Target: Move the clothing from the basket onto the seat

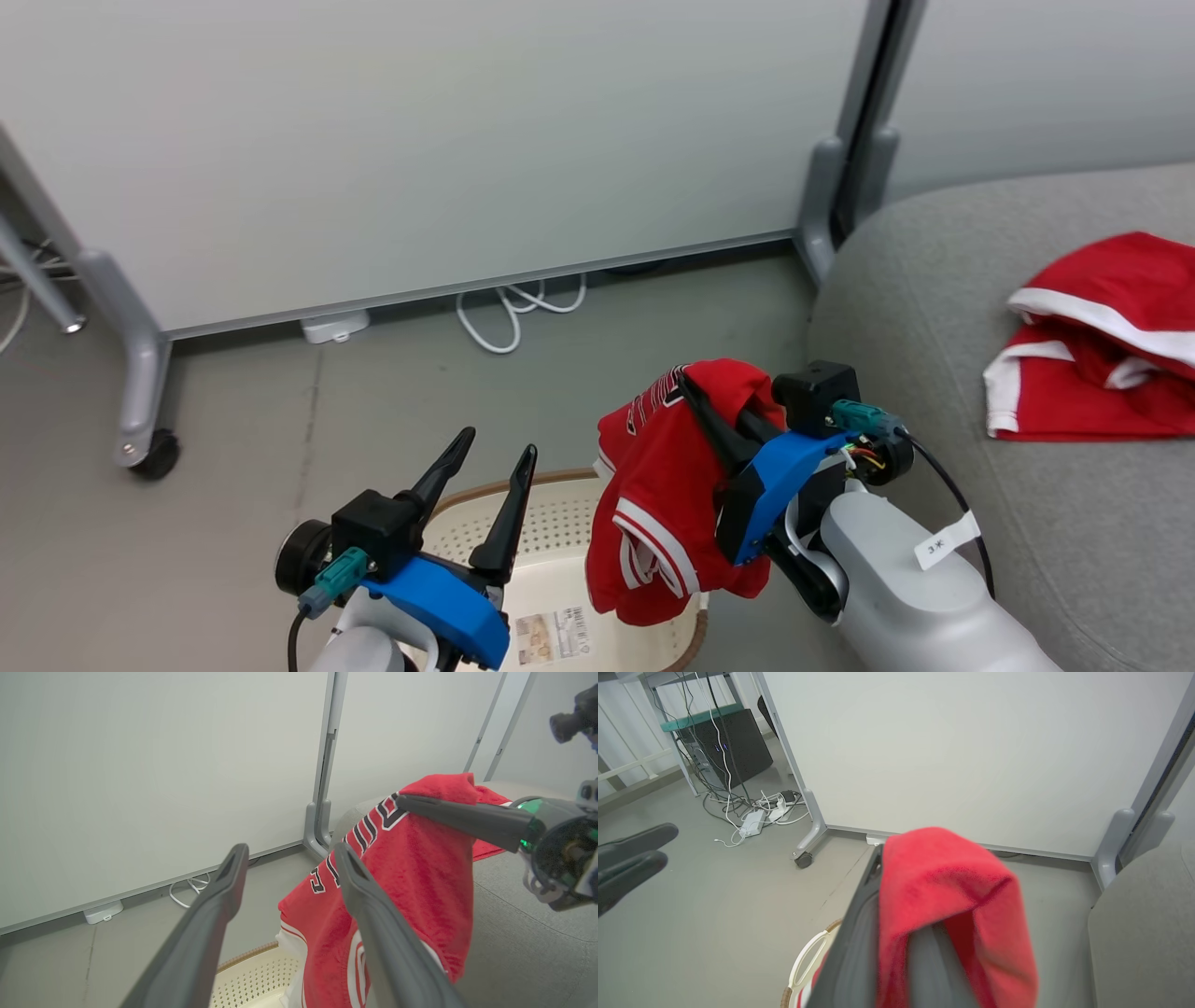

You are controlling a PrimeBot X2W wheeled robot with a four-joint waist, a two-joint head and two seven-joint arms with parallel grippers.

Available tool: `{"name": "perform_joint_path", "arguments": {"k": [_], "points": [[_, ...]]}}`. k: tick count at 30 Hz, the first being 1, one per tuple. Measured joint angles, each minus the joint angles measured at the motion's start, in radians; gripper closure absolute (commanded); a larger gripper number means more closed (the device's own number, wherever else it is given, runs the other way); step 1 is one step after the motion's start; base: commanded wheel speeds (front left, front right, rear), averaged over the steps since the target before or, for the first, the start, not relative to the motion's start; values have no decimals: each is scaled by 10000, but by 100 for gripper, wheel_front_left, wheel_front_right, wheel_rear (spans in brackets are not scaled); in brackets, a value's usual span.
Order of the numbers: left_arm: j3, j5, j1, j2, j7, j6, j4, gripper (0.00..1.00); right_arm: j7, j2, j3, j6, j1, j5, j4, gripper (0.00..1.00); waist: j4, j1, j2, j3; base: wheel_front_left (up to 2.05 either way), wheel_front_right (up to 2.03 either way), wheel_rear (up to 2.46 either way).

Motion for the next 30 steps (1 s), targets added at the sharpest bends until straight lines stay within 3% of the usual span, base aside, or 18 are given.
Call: {"name": "perform_joint_path", "arguments": {"k": [13,30], "points": [[146,303,-5,-184,0,-23,-109,0,-12,-2,-334,0,-19,-253,-169,100,-2152,0,0,282,0,0,0],[-119,236,-97,75,0,-59,-178,0,-13,-6,-616,0,190,-347,-594,100,-4797,0,0,580,0,0,0]]}}
